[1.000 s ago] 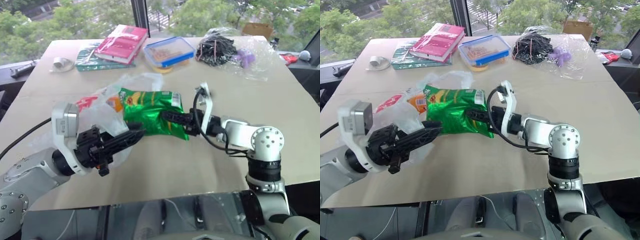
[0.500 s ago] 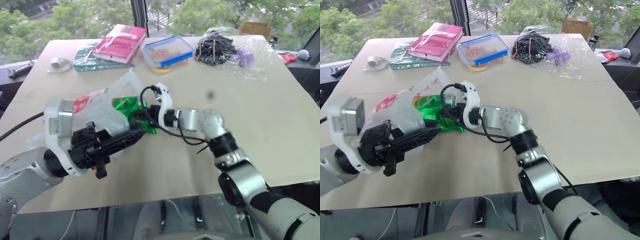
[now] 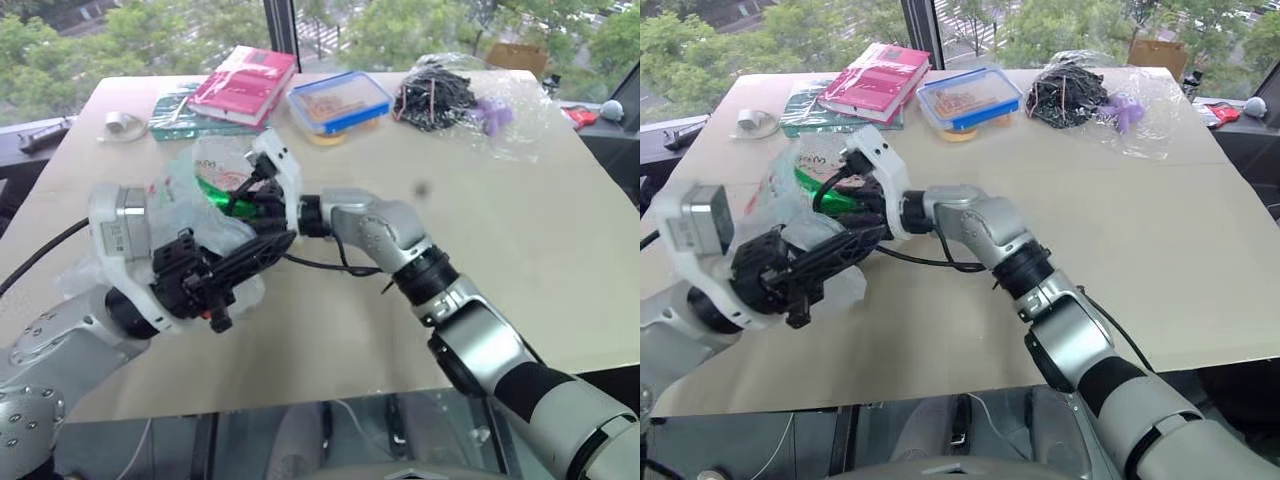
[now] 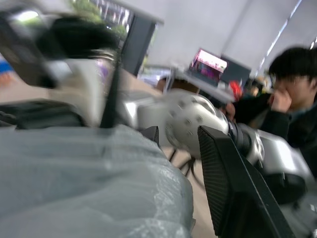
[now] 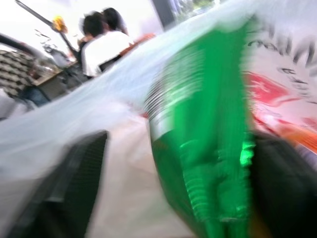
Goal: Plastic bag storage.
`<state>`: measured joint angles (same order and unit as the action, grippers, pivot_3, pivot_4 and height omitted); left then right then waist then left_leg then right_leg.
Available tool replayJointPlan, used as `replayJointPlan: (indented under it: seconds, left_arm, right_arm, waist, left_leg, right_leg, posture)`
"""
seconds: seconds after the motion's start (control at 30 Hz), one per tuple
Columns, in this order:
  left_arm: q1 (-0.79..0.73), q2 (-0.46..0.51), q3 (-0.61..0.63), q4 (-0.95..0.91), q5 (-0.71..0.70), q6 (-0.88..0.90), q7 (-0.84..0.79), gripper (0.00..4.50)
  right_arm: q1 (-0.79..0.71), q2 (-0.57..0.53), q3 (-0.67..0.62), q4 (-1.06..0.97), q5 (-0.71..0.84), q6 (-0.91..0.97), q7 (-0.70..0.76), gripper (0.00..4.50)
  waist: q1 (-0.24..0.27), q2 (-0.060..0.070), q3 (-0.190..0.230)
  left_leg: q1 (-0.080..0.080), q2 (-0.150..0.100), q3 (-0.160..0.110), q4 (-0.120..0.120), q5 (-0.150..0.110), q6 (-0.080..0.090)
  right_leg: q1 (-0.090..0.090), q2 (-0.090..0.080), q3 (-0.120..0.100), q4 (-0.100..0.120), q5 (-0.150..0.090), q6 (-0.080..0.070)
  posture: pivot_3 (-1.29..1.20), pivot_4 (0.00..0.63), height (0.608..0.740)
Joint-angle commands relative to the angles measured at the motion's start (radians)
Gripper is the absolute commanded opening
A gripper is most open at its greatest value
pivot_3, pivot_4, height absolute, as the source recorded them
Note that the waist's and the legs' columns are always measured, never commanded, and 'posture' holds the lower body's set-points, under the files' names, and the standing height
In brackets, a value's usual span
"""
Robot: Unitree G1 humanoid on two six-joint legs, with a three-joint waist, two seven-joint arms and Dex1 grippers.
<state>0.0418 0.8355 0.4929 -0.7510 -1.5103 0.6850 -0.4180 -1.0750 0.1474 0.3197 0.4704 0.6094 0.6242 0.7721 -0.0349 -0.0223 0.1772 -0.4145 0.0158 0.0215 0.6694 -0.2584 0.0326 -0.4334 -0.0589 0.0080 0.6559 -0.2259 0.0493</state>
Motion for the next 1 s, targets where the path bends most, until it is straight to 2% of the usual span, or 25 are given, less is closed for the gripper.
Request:
replayJointPlan:
  seconds: [0.03,0.07,0.1,0.2,0.23,0.3,0.33,0.4,0.43,0.5,0.57,0.67,0.77,0.83,0.87,0.93,0.97,1.0]
  left_arm:
    - [-0.079,-0.014,-0.047,0.006,0.016,-0.04,0.021,1.31]
    - [-0.092,-0.009,-0.05,0.011,0.014,-0.038,0.018,1.31]
    - [-0.099,-0.004,-0.048,0.018,0.009,-0.035,0.014,1.31]
    - [-0.097,-0.003,-0.041,0.028,-0.001,-0.03,0.015,1.31]
    - [-0.091,0.0,-0.043,0.025,-0.002,-0.026,0.013,1.31]
    - [-0.076,0.001,-0.05,0.009,0.039,-0.027,-0.012,1.31]
    - [-0.082,-0.002,-0.052,0.021,0.037,-0.03,-0.011,1.31]
    - [-0.105,-0.007,-0.051,0.065,0.024,-0.032,-0.003,1.31]
    - [-0.108,-0.012,-0.056,0.075,0.019,-0.031,-0.005,1.31]
    - [-0.109,-0.008,-0.069,0.065,0.044,-0.027,-0.03,1.31]
    - [-0.12,-0.007,-0.07,0.067,0.038,-0.027,-0.024,1.31]
    - [-0.114,-0.015,-0.056,0.092,0.068,-0.036,-0.037,1.31]
    - [-0.13,-0.03,-0.078,0.113,0.082,-0.034,-0.04,1.31]
    - [-0.143,-0.043,-0.096,0.135,0.101,-0.032,-0.044,1.31]
    - [-0.142,-0.046,-0.099,0.144,0.106,-0.028,-0.05,1.31]
    - [-0.131,-0.045,-0.098,0.152,0.108,-0.02,-0.076,1.31]
    - [-0.127,-0.044,-0.098,0.154,0.109,-0.016,-0.088,1.31]
    - [-0.123,-0.043,-0.095,0.163,0.098,-0.008,-0.098,1.31]
  right_arm:
    - [0.026,0.09,-0.02,-0.066,0.051,0.101,0.015,2.69]
    - [0.025,0.104,-0.002,-0.056,0.028,0.098,0.005,1.9]
    - [0.014,0.125,0.01,-0.021,0.001,0.089,-0.006,1.64]
    - [-0.064,0.265,-0.009,0.241,-0.095,-0.061,-0.128,0.19]
    - [-0.07,0.296,0.021,0.303,-0.141,-0.135,-0.134,0.04]
    - [-0.049,0.298,0.073,0.307,-0.176,-0.17,-0.093,0.04]
    - [-0.032,0.265,0.029,0.252,-0.109,-0.107,-0.057,0.04]
    - [-0.068,0.239,-0.075,0.282,-0.009,-0.038,0.004,0.65]
    - [-0.133,0.276,-0.103,0.386,-0.025,-0.078,-0.034,0.97]
    - [-0.222,0.334,-0.117,0.52,-0.097,-0.2,-0.165,1.97]
    - [-0.249,0.329,-0.145,0.534,-0.111,-0.277,-0.204,2.76]
    - [-0.093,0.174,-0.164,0.303,-0.099,-0.316,-0.187,2.76]
    - [0.051,0.043,-0.051,0.045,-0.145,-0.249,-0.125,2.76]
    - [0.115,0.009,-0.04,-0.088,-0.119,-0.167,-0.116,2.76]
    - [0.143,-0.011,-0.011,-0.152,-0.132,-0.148,-0.103,3.31]
    - [0.181,-0.024,-0.003,-0.237,-0.154,-0.108,-0.139,4.1]
    - [0.196,-0.027,-0.017,-0.271,-0.155,-0.086,-0.165,4.41]
    - [0.215,-0.051,-0.03,-0.323,-0.154,-0.058,-0.178,4.41]
  waist:
    - [-0.001,0.0,0.0]
    - [-0.001,0.0,0.0]
    - [-0.003,0.0,0.0]
    - [-0.008,0.0,0.0]
    - [-0.007,0.0,0.0]
    - [-0.008,0.0,0.0]
    - [-0.008,0.001,0.0]
    - [-0.007,0.0,0.0]
    - [-0.005,0.0,0.0]
    - [-0.009,0.0,0.0]
    - [-0.008,0.0,0.0]
    - [-0.006,0.001,0.001]
    - [-0.005,0.0,0.0]
    - [-0.002,0.0,0.0]
    - [-0.003,0.0,0.0]
    - [-0.004,0.0,0.0]
    - [-0.005,0.0,0.0]
    - [-0.006,0.0,0.0]
  left_leg:
    - [0.0,0.0,0.0,0.0,0.0,0.0]
    - [0.0,-0.001,0.0,0.0,0.0,0.0]
    - [0.001,-0.001,-0.001,0.0,0.0,0.0]
    - [0.001,-0.003,0.0,0.0,0.001,-0.001]
    - [0.002,-0.004,0.0,0.0,0.002,-0.003]
    - [0.001,-0.005,0.0,0.0,0.002,-0.003]
    - [0.001,-0.005,0.001,0.0,0.002,-0.003]
    - [-0.001,-0.005,0.001,0.0,0.002,-0.004]
    - [-0.001,-0.004,0.001,0.0,0.002,-0.003]
    - [-0.001,-0.004,0.001,0.0,0.002,-0.003]
    - [0.0,-0.004,0.001,0.0,0.002,-0.003]
    - [-0.001,-0.004,0.0,0.0,0.002,-0.003]
    - [-0.001,-0.002,0.0,-0.001,0.002,-0.003]
    - [-0.001,-0.002,0.0,-0.001,0.002,-0.003]
    - [-0.001,-0.002,0.0,-0.001,0.002,-0.003]
    - [-0.002,-0.003,0.0,0.0,0.002,-0.003]
    - [-0.001,-0.003,0.0,0.0,0.002,-0.003]
    - [0.0,-0.003,0.0,0.0,0.002,-0.003]
  right_leg:
    - [0.0,0.0,0.0,0.0,0.0,0.0]
    - [0.0,0.0,0.0,0.001,0.0,0.0]
    - [0.0,0.0,0.0,0.001,0.0,0.0]
    - [0.0,0.001,0.001,0.002,0.0,0.0]
    - [0.0,0.001,0.001,0.002,0.0,0.0]
    - [0.0,0.001,0.001,0.001,0.0,0.0]
    - [0.0,0.0,0.002,0.001,0.0,0.0]
    - [-0.002,0.001,0.002,0.001,0.0,0.0]
    - [-0.002,0.001,0.002,0.001,0.0,0.0]
    - [-0.002,0.001,0.001,0.001,0.0,0.0]
    - [-0.002,0.001,0.002,0.002,0.0,0.0]
    - [-0.002,0.0,0.001,0.001,0.0,0.0]
    - [-0.002,0.0,0.001,0.0,0.0,0.0]
    - [-0.002,0.0,0.001,-0.001,0.0,0.0]
    - [-0.002,-0.001,0.001,-0.001,0.0,0.0]
    - [-0.002,-0.002,0.001,0.001,0.0,0.0]
    - [-0.002,-0.002,0.001,0.002,0.0,0.0]
    - [-0.002,-0.002,0.001,0.003,0.0,0.0]
  posture:
    - [0.0,0.15,0.74]
    - [0.0,0.15,0.74]
    - [0.0,0.15,0.74]
    - [0.0,0.15,0.74]
    - [0.0,0.15,0.74]
    - [0.0,0.15,0.74]
    - [0.0,0.15,0.74]
    - [0.0,0.15,0.74]
    - [0.0,0.15,0.74]
    - [0.0,0.15,0.74]
    - [0.0,0.15,0.74]
    - [0.0,0.15,0.74]
    - [0.0,0.15,0.74]
    - [0.0,0.15,0.74]
    - [0.0,0.15,0.74]
    - [0.0,0.15,0.74]
    - [0.0,0.15,0.74]
    - [0.0,0.15,0.74]
